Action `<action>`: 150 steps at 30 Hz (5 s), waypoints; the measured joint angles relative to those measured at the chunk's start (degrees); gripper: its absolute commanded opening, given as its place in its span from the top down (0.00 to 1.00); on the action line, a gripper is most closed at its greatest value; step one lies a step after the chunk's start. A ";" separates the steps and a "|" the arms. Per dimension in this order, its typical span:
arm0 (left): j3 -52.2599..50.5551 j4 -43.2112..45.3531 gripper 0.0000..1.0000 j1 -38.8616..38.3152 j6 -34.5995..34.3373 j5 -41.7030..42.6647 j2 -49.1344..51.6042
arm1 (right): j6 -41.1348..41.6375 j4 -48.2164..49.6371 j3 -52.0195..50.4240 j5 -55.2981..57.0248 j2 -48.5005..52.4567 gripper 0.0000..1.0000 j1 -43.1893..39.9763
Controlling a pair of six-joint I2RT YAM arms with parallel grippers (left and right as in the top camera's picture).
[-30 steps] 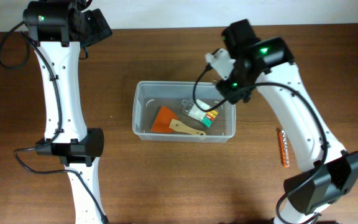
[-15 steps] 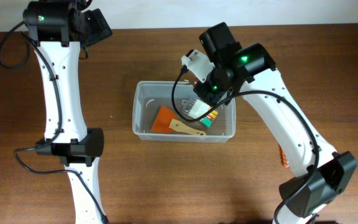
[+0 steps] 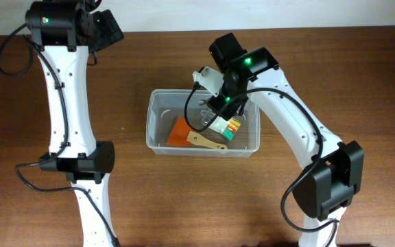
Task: Pack container
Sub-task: 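Carry the pliers leftward and lower them into the container, then release the pliers and lift the right gripper back rightward, then move the right gripper over the orange socket strip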
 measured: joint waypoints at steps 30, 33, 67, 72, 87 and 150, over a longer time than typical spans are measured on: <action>0.00 0.00 0.01 0.00 0.00 0.00 0.00 | -0.22 4.94 -7.15 -5.16 4.02 0.92 0.04; 0.00 0.00 0.01 0.00 0.00 0.00 0.00 | -0.22 6.19 -9.75 -5.16 4.02 0.92 0.04; 0.00 0.00 0.01 0.00 0.00 0.02 0.00 | 0.13 -14.12 11.96 3.93 3.93 0.01 -0.13; 0.00 0.00 0.01 0.00 0.00 0.02 0.00 | 2.36 -16.87 13.84 6.97 1.49 0.01 -1.88; 0.00 0.00 0.01 0.00 0.00 0.00 0.00 | 14.10 -24.94 14.36 9.64 -11.28 0.01 -22.23; 0.00 0.00 0.01 0.00 0.00 0.00 0.00 | 11.87 14.40 -45.77 4.74 -9.90 0.01 -40.96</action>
